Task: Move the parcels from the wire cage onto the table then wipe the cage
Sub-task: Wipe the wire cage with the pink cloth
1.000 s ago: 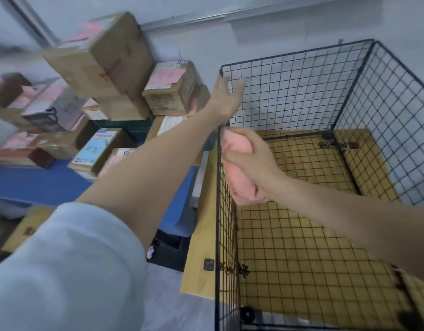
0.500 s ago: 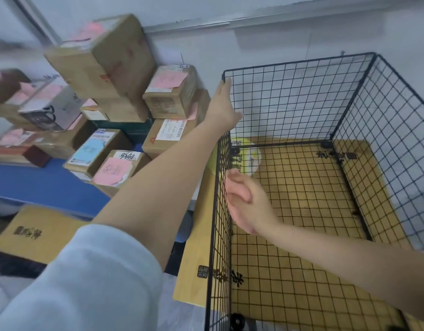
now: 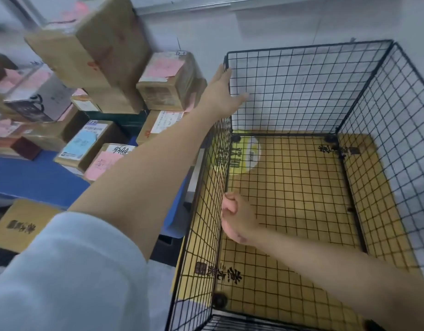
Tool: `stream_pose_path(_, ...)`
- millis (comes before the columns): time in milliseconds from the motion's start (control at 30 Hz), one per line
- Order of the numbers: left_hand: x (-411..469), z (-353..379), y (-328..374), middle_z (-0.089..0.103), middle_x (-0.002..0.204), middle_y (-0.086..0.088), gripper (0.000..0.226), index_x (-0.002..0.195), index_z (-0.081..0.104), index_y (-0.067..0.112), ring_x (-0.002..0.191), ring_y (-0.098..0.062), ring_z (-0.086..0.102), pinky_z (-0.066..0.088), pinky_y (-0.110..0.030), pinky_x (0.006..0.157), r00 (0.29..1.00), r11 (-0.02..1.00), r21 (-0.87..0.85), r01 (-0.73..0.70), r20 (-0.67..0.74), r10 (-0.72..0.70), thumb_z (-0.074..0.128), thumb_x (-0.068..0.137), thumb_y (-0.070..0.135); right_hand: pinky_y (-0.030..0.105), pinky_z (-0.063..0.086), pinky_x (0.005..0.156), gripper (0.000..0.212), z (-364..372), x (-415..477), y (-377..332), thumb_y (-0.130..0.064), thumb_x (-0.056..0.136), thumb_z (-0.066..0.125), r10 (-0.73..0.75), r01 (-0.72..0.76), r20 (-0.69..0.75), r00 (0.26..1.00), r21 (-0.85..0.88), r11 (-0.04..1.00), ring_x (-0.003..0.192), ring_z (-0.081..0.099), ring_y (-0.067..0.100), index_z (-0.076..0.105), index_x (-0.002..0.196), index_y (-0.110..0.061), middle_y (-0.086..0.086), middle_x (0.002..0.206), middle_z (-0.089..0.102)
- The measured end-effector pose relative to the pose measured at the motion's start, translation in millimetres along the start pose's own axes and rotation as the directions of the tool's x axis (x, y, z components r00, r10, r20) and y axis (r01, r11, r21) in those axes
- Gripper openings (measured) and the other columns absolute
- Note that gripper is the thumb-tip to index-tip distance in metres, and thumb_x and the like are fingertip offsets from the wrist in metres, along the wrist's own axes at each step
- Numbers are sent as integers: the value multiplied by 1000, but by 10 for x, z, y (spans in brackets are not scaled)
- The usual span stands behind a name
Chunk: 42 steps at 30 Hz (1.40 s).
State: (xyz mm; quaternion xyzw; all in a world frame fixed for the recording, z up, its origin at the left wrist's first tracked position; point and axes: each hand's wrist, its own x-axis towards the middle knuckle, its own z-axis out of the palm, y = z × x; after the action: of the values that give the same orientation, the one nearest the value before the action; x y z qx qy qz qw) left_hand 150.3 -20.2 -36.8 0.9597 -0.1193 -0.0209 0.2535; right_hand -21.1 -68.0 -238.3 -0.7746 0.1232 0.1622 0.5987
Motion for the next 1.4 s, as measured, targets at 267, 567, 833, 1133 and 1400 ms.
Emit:
stream_pose_path(267,-565,-56,-29,-9,160,4,87,153,11,19,146,-22,9,17,-40,114,994,999,-47,-1,113,7,61,87,44,29,46,93,39,-123,-334,-595,-9,88,62,-128,135,-87,988,77,988,107,52,10,51,122,-27,-20,104,51)
stream_pose_path(567,-1067,-98,-92,-9,160,4,76,153,13,17,146,-10,1,6,-30,114,988,967,-255,10,149,29,44,94,53,42,57,73,36,-221,-881,-1254,-5,83,66,-299,329,-147,943,278,903,96,60,18,52,96,-36,-14,115,55)
stream_pose_path(833,-1411,-107,-121,-6,160,5,74,153,12,16,146,-8,0,3,-32,115,985,975,-221,34,170,4,36,96,56,10,44,68,38,-157,-1000,-1096,-1,87,61,-345,350,-55,937,151,925,94,52,2,42,109,-26,-18,104,49)
stream_pose_path(1133,-1571,-74,-99,-4,160,5,72,152,14,16,147,-15,6,10,-44,119,995,996,-86,21,100,-13,25,96,60,32,42,82,36,-75,-851,-767,-5,89,57,-80,59,72,994,253,966,100,53,14,44,114,-27,-11,112,52)
stream_pose_path(1400,-1501,-65,-114,-2,160,7,70,152,19,16,146,-15,13,16,-40,116,996,996,-88,10,91,-2,21,97,59,47,52,91,41,230,-818,61,-16,86,63,347,-344,110,931,-42,938,99,57,26,43,120,-29,4,115,54)
